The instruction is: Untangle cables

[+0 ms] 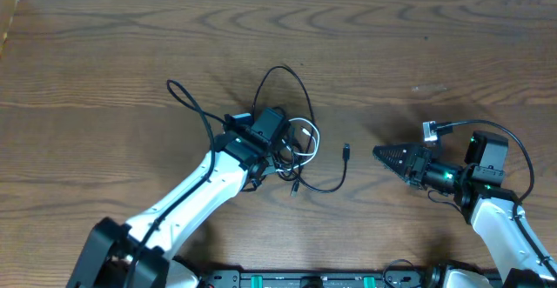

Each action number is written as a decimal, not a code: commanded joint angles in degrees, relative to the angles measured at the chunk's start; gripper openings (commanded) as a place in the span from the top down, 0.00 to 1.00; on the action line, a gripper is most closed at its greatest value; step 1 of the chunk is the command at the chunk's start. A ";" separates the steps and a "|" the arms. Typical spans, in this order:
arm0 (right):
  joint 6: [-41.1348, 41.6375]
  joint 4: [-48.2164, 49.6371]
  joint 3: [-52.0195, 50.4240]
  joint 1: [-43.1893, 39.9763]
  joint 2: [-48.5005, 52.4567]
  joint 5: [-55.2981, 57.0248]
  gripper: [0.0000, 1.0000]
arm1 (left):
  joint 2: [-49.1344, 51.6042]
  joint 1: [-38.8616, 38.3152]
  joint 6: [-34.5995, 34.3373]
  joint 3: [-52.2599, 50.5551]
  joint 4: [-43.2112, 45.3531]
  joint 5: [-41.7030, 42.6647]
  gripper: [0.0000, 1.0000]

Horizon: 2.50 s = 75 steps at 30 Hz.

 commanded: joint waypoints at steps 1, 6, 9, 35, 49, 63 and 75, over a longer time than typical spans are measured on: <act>0.20 -0.11 0.13 -0.17 0.00 -0.20 0.01 | -7.41 -0.02 -0.74 3.08 -0.04 -1.18 0.92; 0.17 -0.09 0.13 -0.17 0.00 -0.20 0.01 | -16.92 -0.02 0.61 3.21 3.93 5.01 0.93; 0.17 -0.09 0.13 -0.17 0.00 -0.20 0.01 | -20.94 -0.02 1.46 3.21 7.39 8.66 0.93; 0.20 -1.53 0.13 -0.17 0.00 -2.80 0.01 | -23.19 0.15 4.46 3.21 50.10 35.60 0.92; 11.85 14.88 0.13 3.17 0.00 -1.44 0.01 | -23.21 0.13 2.49 3.21 50.07 35.65 0.93; 18.67 26.60 0.13 29.64 0.79 48.33 0.01 | -23.21 0.13 -1.03 3.21 50.14 35.63 0.93; 23.67 44.17 0.20 34.69 17.84 57.77 0.16 | -23.21 0.13 -3.78 3.21 50.25 36.70 0.93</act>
